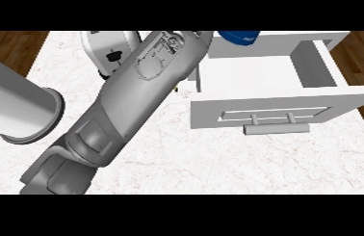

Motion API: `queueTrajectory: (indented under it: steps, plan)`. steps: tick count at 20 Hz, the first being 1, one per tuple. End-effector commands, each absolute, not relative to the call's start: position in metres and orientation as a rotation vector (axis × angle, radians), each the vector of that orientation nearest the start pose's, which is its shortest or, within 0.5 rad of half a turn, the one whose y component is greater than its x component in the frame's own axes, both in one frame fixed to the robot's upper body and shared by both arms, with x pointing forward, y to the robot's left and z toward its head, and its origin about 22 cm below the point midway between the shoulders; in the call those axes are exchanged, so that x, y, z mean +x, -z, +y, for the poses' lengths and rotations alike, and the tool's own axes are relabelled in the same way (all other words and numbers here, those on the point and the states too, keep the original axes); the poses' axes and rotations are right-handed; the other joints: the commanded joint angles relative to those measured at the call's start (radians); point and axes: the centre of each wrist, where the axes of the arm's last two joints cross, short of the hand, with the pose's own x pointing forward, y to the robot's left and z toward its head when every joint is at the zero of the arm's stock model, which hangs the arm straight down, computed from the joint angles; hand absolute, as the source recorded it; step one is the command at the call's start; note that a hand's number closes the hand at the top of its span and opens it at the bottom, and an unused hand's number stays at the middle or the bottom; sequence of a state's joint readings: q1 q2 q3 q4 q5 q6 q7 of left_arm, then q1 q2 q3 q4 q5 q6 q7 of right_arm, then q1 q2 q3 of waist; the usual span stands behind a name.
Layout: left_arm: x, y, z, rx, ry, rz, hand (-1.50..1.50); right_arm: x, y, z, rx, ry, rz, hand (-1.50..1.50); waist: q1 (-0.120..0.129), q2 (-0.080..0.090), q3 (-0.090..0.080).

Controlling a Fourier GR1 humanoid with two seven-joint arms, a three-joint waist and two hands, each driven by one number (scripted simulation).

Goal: Pick up the can, place it into the drawer and close the drawer

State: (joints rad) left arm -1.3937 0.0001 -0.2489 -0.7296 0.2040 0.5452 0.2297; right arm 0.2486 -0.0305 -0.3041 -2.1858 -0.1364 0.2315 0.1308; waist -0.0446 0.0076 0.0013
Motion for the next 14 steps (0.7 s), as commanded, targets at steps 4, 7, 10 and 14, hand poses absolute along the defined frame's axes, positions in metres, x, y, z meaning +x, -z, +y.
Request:
queueTrajectory:
  steps: [4, 7, 10, 14]
  plan:
    - [0.412, -0.247, -0.026, 0.058, 0.249, -1.780, 1.50, 0.151, -0.105, -0.310, -0.176, 0.008, -1.832, -1.50, -0.006, 0.001, 0.000]
    - [0.417, -0.238, -0.025, 0.084, 0.246, -1.777, 1.50, 0.159, -0.107, -0.301, -0.165, 0.002, -1.845, -1.50, -0.025, 0.006, 0.001]
    - [0.419, -0.219, -0.022, 0.098, 0.260, -1.746, 1.50, 0.168, -0.106, -0.300, -0.183, -0.008, -1.848, -1.50, -0.030, 0.009, 0.001]
    - [0.424, -0.220, -0.022, 0.134, 0.259, -1.777, 1.50, 0.169, -0.105, -0.298, -0.152, -0.021, -1.861, -1.50, -0.052, 0.016, 0.002]
